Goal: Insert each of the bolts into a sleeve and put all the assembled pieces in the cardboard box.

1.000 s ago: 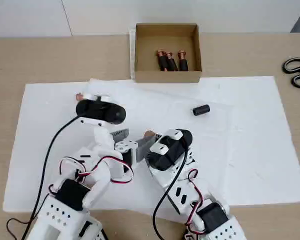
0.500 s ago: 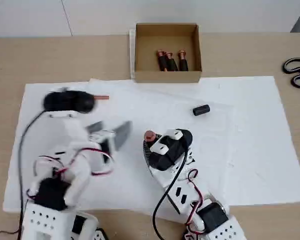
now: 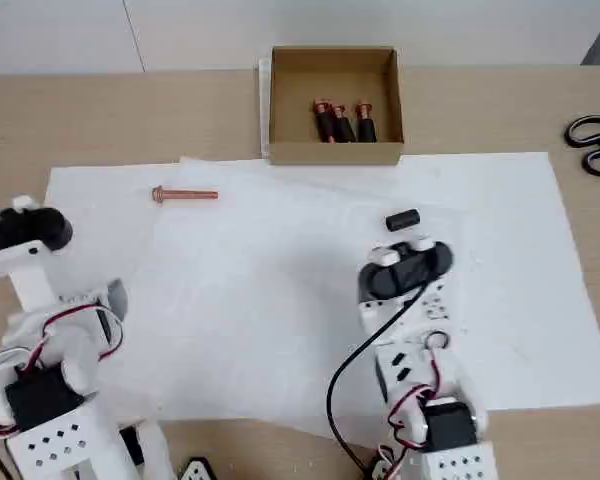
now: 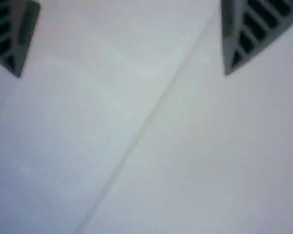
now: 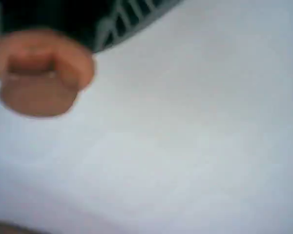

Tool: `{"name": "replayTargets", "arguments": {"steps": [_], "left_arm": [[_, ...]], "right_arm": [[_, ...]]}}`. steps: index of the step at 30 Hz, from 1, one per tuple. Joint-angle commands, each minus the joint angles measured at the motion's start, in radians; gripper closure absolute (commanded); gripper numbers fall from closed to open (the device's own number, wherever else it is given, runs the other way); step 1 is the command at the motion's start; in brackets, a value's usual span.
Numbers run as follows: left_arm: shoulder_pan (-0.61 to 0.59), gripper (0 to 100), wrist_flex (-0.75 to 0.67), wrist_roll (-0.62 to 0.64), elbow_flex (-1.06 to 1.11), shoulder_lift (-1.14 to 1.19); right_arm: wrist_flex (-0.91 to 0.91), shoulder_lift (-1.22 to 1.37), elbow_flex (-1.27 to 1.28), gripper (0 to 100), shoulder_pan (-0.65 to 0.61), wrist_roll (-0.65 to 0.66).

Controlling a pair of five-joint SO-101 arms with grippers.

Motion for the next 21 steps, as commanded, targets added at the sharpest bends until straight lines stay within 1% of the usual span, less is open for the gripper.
{"name": "replayTargets", "arguments": {"steps": [1,5,8,10,13,18,21], "left_arm": [[-0.012,75,0.018,0.0,-0.042,-0.008],[-0.009,75,0.018,0.002,-0.042,-0.008],[-0.008,75,0.018,0.002,-0.042,-0.008],[-0.008,75,0.018,0.002,-0.041,-0.008],[-0.008,75,0.018,0.002,-0.041,-0.008],[-0.008,75,0.018,0.002,-0.041,-0.008],[-0.008,75,0.015,-0.003,-0.031,-0.008]], "right_arm": [[0.035,-0.008,-0.212,99.5,0.039,0.044],[0.031,0.05,-0.321,99.5,0.041,0.06],[0.028,0.197,-0.439,99.5,0.042,0.069],[-0.015,0.332,-0.529,99.5,0.042,0.064],[-0.127,0.545,-0.644,99.5,0.042,0.063],[-0.369,0.878,-0.816,99.5,0.039,0.064],[-0.475,1.061,-0.928,99.5,0.038,0.064]]}}
